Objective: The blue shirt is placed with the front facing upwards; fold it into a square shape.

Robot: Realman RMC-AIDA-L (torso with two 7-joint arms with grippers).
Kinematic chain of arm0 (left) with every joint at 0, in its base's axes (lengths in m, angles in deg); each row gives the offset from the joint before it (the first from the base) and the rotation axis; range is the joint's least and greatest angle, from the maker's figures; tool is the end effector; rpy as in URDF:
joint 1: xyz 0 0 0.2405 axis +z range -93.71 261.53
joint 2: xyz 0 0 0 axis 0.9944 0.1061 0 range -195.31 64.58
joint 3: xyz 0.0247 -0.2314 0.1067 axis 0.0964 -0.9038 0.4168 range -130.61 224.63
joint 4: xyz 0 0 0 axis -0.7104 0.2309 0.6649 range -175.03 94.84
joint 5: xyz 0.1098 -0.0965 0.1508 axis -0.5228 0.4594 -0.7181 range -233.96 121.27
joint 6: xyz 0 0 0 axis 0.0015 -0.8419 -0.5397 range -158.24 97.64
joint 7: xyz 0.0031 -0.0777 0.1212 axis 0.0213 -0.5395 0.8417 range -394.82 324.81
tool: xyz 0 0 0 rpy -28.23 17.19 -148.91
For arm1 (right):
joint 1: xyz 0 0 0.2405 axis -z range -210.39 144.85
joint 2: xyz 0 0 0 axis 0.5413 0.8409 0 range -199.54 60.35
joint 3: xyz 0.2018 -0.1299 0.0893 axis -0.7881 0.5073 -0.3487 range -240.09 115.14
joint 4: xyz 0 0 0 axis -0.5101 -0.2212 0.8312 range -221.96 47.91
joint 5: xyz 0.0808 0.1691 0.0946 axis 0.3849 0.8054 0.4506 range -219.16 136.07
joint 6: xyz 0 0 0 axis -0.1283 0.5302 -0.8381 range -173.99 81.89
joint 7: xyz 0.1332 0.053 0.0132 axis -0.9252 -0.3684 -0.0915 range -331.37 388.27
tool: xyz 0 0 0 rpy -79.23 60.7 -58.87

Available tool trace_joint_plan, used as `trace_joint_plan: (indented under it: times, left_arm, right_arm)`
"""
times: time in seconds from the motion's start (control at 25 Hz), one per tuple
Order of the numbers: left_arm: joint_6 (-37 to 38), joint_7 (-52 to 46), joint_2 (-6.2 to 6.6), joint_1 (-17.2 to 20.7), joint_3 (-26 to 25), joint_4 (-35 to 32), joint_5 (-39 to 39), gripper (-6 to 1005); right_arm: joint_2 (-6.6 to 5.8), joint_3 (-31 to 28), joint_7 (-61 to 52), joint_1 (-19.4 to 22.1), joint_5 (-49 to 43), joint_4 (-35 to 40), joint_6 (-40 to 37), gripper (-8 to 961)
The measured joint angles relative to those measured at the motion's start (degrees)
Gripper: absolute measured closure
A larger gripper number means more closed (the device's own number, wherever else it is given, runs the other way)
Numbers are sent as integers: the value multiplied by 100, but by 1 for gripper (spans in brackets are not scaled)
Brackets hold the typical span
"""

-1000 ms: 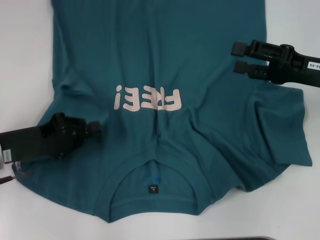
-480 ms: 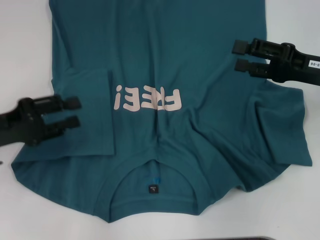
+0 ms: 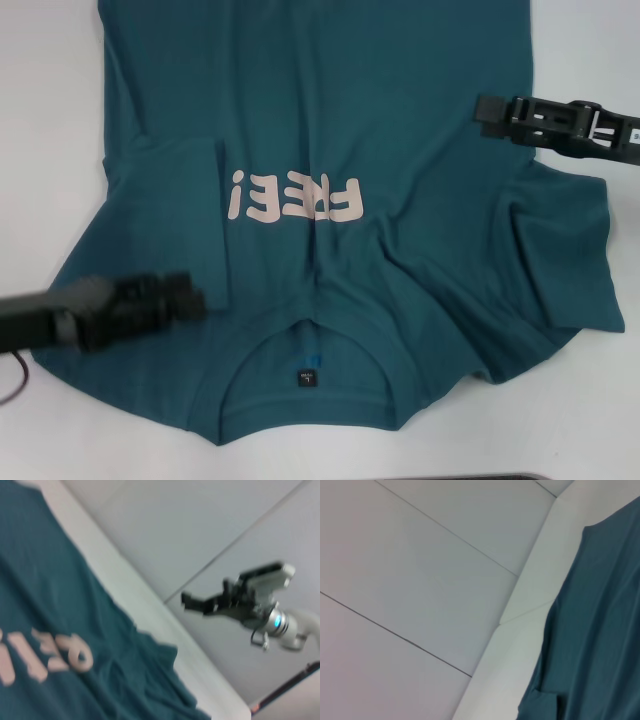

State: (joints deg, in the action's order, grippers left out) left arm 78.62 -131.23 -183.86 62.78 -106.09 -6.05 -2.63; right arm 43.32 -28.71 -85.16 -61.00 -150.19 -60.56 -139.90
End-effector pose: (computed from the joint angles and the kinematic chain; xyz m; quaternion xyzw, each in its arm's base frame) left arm -0.3062 0.2353 0.0079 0.8501 0.4388 0.2904 0.0218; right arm 0.2915 0.3153 0.0303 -0.7690 0.5361 0.3462 0.0373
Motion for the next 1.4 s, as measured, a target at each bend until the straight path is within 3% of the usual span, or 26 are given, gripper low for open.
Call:
trace_joint_plan:
  times: [0.16, 0.28, 0.4, 0.6, 0.84, 1.04, 1.4]
  left_arm:
    - [-197, -284, -24, 18, 272, -89, -25, 358]
    - [-183, -657, -98, 54, 84, -106, -4, 372]
    - [-97, -1027, -103, 63, -114, -107, 4, 372]
    - [-52, -1475, -64, 35, -449, -109, 16, 372]
    - [-39, -1607, -52, 13, -533, -96, 102, 373]
    - [-28, -1696, -50, 12, -536, -67, 151, 373]
    - [-7, -1730, -44, 12, -677, -64, 168, 372]
  right_arm:
    - [-191, 5, -129, 46, -146, 0, -112, 88]
    - [-489, -1, -420, 154, -289, 26, -314, 89]
    - [-870, -19, -894, 321, -504, 171, -594, 89]
    - [-1370, -65, -1831, 607, -1265, 701, -981, 89]
    - [-1431, -303, -2179, 767, -1675, 1048, -1017, 89]
    - [-1379, -442, -2225, 741, -1878, 1069, -872, 90]
    - [-920, -414, -2230, 301, -2637, 1002, -397, 90]
